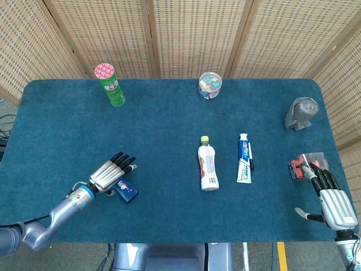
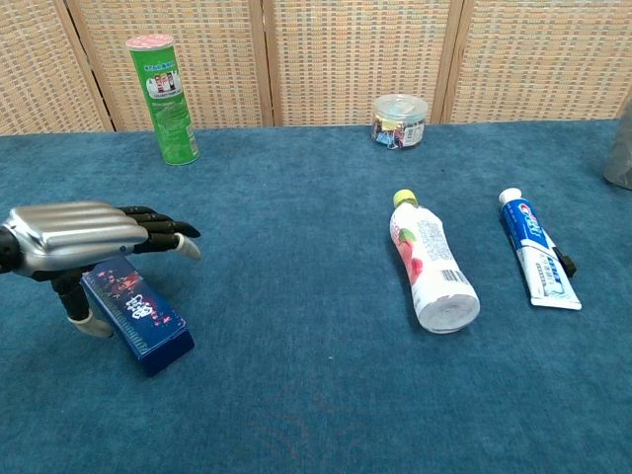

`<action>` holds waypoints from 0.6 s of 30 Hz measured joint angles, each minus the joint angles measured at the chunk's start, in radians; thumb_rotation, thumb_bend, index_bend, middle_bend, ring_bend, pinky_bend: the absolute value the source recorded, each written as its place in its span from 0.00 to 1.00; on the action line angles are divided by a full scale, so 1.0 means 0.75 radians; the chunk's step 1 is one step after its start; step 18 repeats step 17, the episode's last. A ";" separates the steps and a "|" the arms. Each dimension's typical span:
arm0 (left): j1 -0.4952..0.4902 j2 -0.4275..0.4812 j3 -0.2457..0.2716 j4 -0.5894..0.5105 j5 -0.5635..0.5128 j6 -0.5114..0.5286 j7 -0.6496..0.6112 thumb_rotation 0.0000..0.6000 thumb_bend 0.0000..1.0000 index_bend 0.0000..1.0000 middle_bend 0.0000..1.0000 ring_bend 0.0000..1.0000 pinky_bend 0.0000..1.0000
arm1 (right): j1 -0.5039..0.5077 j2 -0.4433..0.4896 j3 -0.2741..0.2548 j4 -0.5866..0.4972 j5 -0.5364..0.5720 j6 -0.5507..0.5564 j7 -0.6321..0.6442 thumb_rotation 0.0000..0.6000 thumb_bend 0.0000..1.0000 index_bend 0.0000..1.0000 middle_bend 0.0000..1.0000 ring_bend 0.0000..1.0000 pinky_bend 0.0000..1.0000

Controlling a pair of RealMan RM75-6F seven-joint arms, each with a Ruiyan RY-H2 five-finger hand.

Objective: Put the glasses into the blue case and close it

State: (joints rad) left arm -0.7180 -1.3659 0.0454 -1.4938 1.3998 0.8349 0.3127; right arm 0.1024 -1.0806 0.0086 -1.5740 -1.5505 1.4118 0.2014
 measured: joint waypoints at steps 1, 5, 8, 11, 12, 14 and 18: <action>0.006 0.029 0.001 -0.028 0.007 0.015 -0.005 1.00 0.06 0.05 0.00 0.00 0.00 | 0.000 0.000 0.000 0.000 0.000 0.000 0.000 1.00 0.00 0.00 0.00 0.00 0.00; 0.043 0.136 0.003 -0.115 0.037 0.113 -0.012 1.00 0.05 0.01 0.00 0.00 0.00 | -0.001 0.000 0.000 0.001 -0.001 0.003 0.000 1.00 0.00 0.00 0.00 0.00 0.00; 0.093 0.218 0.000 -0.166 0.055 0.228 -0.032 1.00 0.04 0.00 0.00 0.00 0.00 | -0.002 -0.001 0.000 0.000 -0.002 0.005 -0.004 1.00 0.00 0.00 0.00 0.00 0.00; 0.166 0.275 -0.011 -0.181 0.059 0.371 -0.065 1.00 0.03 0.00 0.00 0.00 0.00 | -0.002 -0.002 0.001 -0.002 -0.001 0.006 -0.010 1.00 0.00 0.00 0.00 0.00 0.00; 0.192 0.288 -0.016 -0.180 0.056 0.419 -0.075 1.00 0.03 0.00 0.00 0.00 0.00 | -0.003 -0.002 0.001 -0.001 -0.001 0.007 -0.013 1.00 0.00 0.00 0.00 0.00 0.00; 0.260 0.304 -0.033 -0.158 0.036 0.536 -0.100 1.00 0.03 0.00 0.00 0.00 0.00 | -0.004 -0.004 0.001 0.001 -0.002 0.011 -0.019 1.00 0.00 0.00 0.00 0.00 0.00; 0.378 0.302 -0.067 -0.076 -0.022 0.695 -0.167 1.00 0.03 0.00 0.00 0.00 0.00 | -0.005 -0.007 0.002 0.001 -0.003 0.015 -0.034 1.00 0.00 0.00 0.00 0.00 0.00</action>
